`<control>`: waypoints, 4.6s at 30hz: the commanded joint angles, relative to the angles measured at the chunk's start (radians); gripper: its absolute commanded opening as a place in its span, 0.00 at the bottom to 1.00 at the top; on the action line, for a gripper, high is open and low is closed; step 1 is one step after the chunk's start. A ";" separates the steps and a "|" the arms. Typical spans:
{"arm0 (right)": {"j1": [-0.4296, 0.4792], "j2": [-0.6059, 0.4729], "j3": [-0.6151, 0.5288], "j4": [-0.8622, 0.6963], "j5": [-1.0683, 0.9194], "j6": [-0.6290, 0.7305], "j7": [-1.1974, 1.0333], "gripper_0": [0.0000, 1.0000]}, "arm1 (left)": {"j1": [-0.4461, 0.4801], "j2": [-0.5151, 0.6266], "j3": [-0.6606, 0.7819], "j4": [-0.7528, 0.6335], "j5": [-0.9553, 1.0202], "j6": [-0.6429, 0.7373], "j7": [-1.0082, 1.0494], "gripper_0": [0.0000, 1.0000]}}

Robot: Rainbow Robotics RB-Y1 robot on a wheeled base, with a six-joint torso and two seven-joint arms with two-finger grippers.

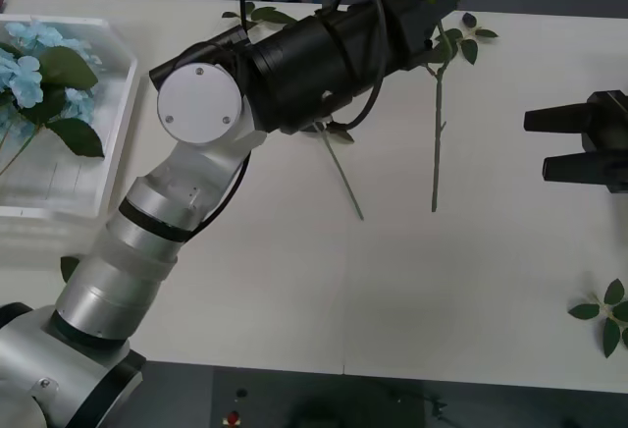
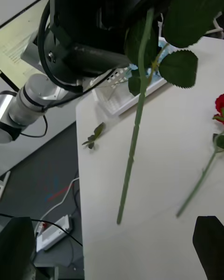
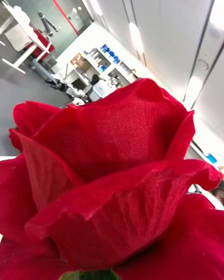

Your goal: Put the red flowers into the right box and the blue flowers into the left box

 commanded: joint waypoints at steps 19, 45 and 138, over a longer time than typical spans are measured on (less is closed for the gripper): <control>-0.059 0.063 0.227 -0.124 -0.066 -0.263 -0.004 1.00 | 0.030 -0.051 0.005 -0.020 0.182 -0.006 -0.130 0.00; -0.128 0.121 0.318 -0.122 -0.068 -0.348 -0.004 0.00 | 0.036 -0.037 0.008 -0.019 0.212 -0.006 -0.153 0.00; 0.121 -0.431 0.318 0.444 0.377 -0.740 -0.597 1.00 | -0.410 -0.025 -0.102 0.564 -1.459 0.638 1.339 0.85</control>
